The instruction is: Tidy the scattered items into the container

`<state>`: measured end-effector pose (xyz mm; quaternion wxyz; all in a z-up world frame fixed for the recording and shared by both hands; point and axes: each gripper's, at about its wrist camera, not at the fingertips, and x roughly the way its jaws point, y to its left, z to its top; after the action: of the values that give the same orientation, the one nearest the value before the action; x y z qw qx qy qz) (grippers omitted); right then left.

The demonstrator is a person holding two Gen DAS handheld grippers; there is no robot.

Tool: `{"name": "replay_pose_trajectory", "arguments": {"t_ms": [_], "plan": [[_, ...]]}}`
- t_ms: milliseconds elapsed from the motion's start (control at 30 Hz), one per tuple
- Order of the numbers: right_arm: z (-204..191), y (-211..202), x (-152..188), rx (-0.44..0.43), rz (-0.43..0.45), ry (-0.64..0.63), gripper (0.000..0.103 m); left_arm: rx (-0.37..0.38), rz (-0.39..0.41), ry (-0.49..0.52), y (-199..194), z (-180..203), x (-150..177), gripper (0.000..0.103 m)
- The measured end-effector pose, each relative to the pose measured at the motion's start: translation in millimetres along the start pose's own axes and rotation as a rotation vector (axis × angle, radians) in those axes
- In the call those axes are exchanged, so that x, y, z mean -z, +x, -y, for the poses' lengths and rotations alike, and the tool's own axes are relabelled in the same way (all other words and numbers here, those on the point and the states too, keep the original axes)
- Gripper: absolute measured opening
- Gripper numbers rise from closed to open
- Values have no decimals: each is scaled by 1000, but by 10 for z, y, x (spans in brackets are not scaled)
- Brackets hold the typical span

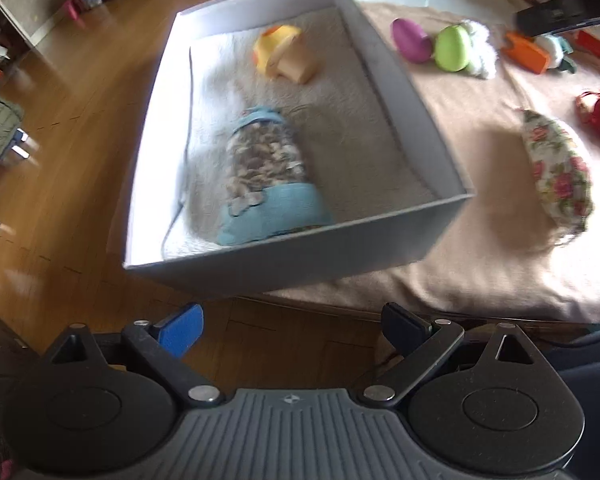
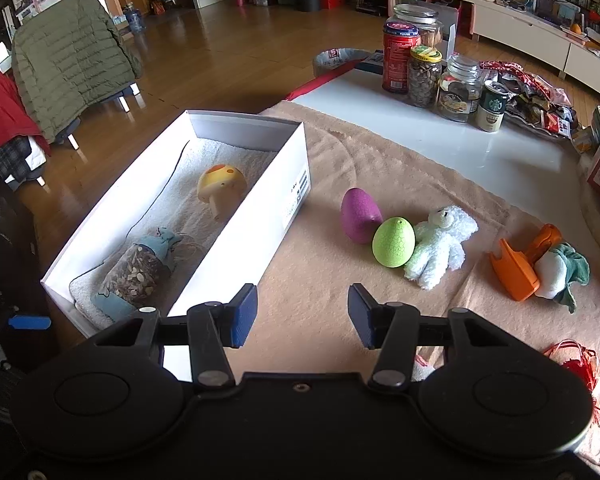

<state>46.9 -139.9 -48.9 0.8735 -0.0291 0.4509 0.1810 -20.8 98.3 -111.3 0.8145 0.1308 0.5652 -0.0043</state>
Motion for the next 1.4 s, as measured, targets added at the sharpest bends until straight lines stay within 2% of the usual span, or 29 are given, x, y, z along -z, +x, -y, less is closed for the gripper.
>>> {"name": "replay_pose_trajectory", "arguments": {"t_ms": [133,267,400,500,700,867,1000,1167,1400], "plan": [[27,11,15,2,-4,13,51,-37,-26,-3,227,-137,-102,95],[61,44,28,5,-11,24,51,-20,-80,-69,457,-311,-163,93],[81,92,40,4,-20,29,51,-46,-94,-6,552,-327,-209,93],[93,134,52,4,-26,37,51,-58,-91,9,561,-344,-284,92],[109,172,99,2,-37,44,51,-94,-75,0,587,-425,-527,82],[208,141,140,2,-31,76,51,-158,-50,62,598,-303,-594,81],[369,38,227,11,-18,110,53,-124,-31,100,450,-95,-417,84],[656,-93,401,45,-13,179,56,-5,-3,101,139,271,-293,84],[1062,-310,706,101,-10,289,56,90,97,107,-230,847,-571,91]]}}
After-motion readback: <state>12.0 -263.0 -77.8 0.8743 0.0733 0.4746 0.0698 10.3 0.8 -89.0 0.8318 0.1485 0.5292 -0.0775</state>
